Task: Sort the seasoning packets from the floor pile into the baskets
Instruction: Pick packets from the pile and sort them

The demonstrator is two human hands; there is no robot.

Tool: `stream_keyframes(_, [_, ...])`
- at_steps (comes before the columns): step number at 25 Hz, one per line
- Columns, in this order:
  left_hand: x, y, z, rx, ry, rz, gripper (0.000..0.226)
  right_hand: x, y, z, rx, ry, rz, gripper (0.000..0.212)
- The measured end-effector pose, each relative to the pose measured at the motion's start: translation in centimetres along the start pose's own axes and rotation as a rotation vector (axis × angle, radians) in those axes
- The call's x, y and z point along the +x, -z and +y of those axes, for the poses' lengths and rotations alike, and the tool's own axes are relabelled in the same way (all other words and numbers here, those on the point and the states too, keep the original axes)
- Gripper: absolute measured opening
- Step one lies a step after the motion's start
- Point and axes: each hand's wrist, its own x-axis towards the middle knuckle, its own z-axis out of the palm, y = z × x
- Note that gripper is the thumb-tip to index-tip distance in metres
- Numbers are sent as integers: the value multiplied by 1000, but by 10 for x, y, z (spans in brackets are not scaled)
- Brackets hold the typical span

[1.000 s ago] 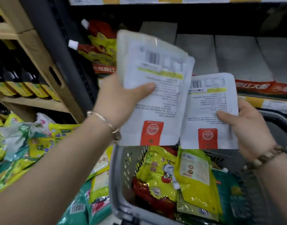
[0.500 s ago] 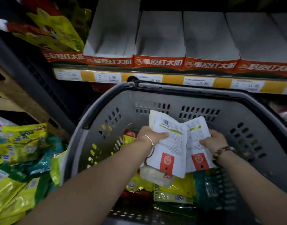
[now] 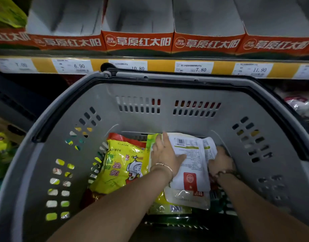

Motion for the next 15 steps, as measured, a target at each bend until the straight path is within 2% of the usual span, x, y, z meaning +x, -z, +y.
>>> stream_keyframes(2, [-1,2,-14,262,-223,-160,81,2,-3,5,-113,63,-4,43])
stream_keyframes(3, [-1,2,-21,328,-279,-269,77,4,-2,4,-132,70,23,44])
stream_keyframes(4, [-2,1,-25,377,-299,-347,76,5,0,-1,-112,82,73,44])
stream_keyframes(6, [-4,-7,-23,444,-316,-391,79,7,-3,-12,-77,239,133,44])
stream_keyframes(9, [-6,-18,-11,457,-347,-471,91,5,-25,-11,-226,495,-178,55])
stream_keyframes(12, [-4,-18,-19,580,-410,-489,99,5,-41,20,-400,478,-370,63])
stream_keyframes(15, [-5,-21,-25,650,-415,-429,103,4,-45,44,-350,403,-396,73])
